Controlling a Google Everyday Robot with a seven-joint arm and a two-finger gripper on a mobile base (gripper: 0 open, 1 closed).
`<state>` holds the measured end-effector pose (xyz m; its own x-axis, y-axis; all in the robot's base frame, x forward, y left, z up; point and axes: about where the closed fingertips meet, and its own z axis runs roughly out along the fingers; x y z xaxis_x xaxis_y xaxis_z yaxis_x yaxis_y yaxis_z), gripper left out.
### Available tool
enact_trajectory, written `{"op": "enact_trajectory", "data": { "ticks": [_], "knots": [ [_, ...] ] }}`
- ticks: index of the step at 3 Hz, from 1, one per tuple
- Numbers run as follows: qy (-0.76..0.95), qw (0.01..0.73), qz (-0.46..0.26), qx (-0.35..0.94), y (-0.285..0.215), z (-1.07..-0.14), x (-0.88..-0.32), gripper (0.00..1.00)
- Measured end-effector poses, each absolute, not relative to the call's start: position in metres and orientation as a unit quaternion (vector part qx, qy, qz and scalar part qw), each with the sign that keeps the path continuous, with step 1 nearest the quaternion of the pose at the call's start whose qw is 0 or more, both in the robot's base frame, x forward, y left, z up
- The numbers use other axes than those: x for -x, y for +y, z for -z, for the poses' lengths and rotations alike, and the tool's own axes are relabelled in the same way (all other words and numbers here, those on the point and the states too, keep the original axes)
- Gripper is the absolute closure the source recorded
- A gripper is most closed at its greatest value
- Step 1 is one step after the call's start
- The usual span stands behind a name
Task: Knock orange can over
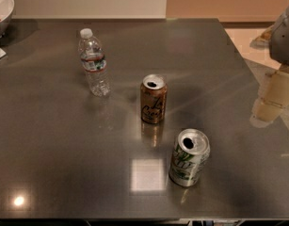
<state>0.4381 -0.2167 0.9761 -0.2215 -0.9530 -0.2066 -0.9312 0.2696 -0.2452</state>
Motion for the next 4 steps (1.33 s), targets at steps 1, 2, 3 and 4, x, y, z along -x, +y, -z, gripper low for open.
{"op": "enact_trajectory", "data": {
  "ticks": [1,2,3,4],
  "knots": [
    [0.781,0.159,0.034,0.603,-0.217,-0.976,-0.438,0.00],
    [0.778,0.169,0.022,0.605,-0.211,-0.974,-0.442,0.00],
    [0.773,0.202,-0.014,0.602,-0.197,-0.967,-0.455,0.00],
    [0.761,0.242,-0.066,0.598,-0.177,-0.955,-0.476,0.00]
  ]
}}
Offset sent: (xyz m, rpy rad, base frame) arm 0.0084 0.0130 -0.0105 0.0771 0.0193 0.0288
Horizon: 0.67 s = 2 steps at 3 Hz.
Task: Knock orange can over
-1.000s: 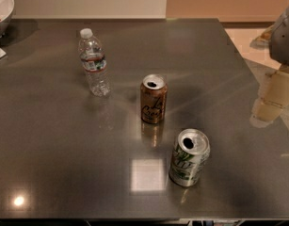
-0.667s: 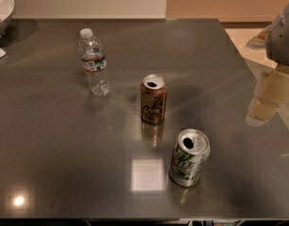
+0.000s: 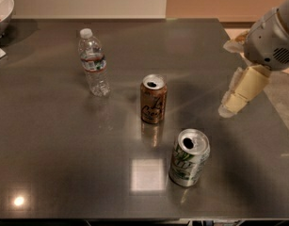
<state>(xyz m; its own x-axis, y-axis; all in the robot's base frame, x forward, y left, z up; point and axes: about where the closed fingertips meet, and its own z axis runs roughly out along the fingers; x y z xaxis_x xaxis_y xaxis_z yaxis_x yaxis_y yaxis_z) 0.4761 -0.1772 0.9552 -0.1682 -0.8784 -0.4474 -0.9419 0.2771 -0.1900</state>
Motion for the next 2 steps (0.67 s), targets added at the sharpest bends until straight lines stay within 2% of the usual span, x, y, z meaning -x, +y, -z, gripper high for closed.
{"op": "enact_trajectory", "data": {
  "ticks": [2],
  "knots": [
    [0.728,0.323,-0.179,0.577,-0.118,-0.930,-0.495,0.00]
  ]
}}
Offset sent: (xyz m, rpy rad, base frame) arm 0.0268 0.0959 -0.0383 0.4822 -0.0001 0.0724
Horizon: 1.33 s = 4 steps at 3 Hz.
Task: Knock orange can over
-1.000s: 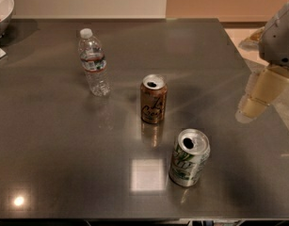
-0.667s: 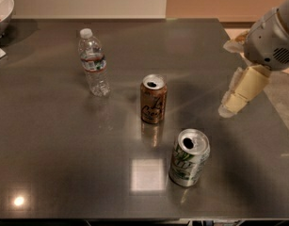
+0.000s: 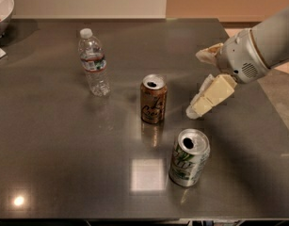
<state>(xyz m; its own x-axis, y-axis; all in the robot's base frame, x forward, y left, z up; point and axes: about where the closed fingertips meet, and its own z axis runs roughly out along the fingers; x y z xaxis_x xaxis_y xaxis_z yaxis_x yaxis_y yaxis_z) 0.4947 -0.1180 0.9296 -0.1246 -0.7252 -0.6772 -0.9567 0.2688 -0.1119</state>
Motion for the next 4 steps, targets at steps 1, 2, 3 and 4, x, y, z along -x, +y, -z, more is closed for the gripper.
{"op": "enact_trajectory", "data": {
  "ticks": [1,2,3,4],
  "knots": [
    [0.706,0.357,-0.238,0.563,-0.085,-0.920,-0.498,0.00],
    [0.684,0.388,-0.286,0.548,-0.061,-0.913,-0.500,0.00],
    [0.662,0.415,-0.327,0.531,-0.043,-0.903,-0.501,0.00],
    [0.648,0.435,-0.352,0.516,-0.033,-0.895,-0.503,0.00]
  ]
}}
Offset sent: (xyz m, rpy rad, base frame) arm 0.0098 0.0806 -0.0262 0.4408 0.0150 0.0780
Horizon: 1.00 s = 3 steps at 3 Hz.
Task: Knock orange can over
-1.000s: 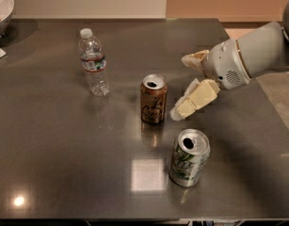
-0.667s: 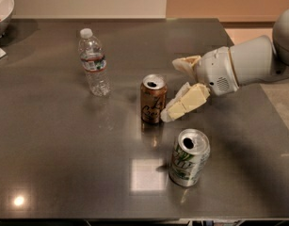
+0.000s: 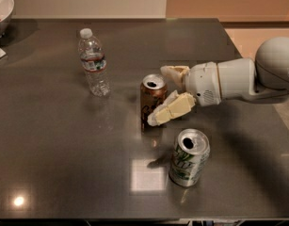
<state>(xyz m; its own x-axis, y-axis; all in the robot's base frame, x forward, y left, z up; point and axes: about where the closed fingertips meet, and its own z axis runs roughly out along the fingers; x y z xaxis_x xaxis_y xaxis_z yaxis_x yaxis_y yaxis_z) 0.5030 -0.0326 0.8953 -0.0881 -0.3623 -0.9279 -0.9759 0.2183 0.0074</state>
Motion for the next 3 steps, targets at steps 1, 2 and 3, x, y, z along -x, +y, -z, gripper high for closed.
{"op": "enact_trajectory", "data": {
  "ticks": [1,2,3],
  "knots": [
    [0.636,0.450,-0.372,0.505,-0.0244,-0.8902,-0.5040,0.00],
    [0.632,0.458,-0.382,0.496,-0.0207,-0.8888,-0.5059,0.16],
    [0.627,0.463,-0.390,0.490,-0.0181,-0.8890,-0.5073,0.40]
  ]
}}
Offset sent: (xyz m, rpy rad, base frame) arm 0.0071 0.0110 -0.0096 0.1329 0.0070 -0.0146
